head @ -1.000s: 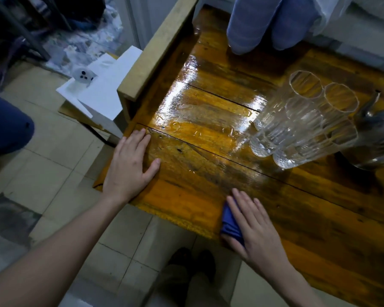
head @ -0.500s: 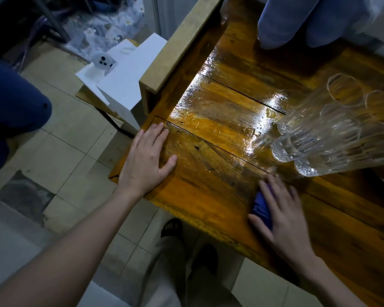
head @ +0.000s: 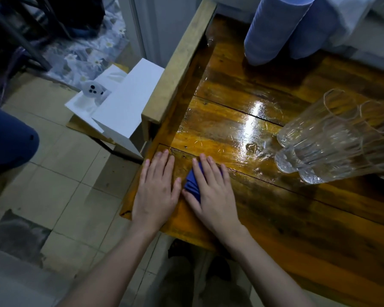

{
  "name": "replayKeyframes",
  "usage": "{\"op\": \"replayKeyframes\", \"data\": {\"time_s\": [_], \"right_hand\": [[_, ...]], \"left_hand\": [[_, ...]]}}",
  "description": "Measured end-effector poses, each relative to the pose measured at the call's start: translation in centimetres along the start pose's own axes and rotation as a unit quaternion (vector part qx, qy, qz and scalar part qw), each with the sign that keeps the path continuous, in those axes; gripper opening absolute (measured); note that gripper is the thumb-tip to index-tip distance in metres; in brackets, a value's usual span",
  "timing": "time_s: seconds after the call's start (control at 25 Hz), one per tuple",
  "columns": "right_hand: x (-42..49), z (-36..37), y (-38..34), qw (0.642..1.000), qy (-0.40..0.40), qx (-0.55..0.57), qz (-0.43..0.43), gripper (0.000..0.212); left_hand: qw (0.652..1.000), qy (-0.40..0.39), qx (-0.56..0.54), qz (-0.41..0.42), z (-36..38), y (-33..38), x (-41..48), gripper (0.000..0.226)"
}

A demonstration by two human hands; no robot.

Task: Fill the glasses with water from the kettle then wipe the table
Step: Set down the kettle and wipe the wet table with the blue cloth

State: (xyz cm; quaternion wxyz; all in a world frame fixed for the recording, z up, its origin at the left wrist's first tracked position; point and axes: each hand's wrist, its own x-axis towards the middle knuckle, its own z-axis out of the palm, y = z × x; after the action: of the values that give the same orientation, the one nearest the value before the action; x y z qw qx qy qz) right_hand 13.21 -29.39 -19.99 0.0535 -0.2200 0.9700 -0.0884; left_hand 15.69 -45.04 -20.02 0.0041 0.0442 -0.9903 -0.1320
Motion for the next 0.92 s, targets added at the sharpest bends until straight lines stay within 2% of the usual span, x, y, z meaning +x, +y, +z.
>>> {"op": "replayKeyframes", "data": {"time_s": [0.24,0.36,0.52,0.72,0.92], "right_hand": [[-2.1,-0.6,2.7,0.999,-0.037,-0.009,-0.019,0.071],[-6.0,-1.2,6.0,0.999,-0.037,-0.012,0.027,0.073],[-8.9,-1.4,7.7,0.996,-0.027,-0.006,0.088,0.075],[-5.4,-0.7,6.0,0.985,0.026,0.017,0.172,0.077],[0.6,-0.8,6.5,0.981,0.056,0.021,0.182,0.079]], "left_hand": [[0.998,0.009,-0.054,0.002,-0.7,-0.2,0.4,0.049],[0.999,-0.011,-0.012,0.048,-1.1,-1.6,2.4,0.054],[0.997,-0.036,-0.045,0.053,-0.7,-2.7,3.7,0.066],[0.997,-0.033,-0.041,0.059,-0.5,-2.8,3.7,0.067],[0.997,-0.041,-0.036,0.055,-0.4,-2.9,3.8,0.068]]}}
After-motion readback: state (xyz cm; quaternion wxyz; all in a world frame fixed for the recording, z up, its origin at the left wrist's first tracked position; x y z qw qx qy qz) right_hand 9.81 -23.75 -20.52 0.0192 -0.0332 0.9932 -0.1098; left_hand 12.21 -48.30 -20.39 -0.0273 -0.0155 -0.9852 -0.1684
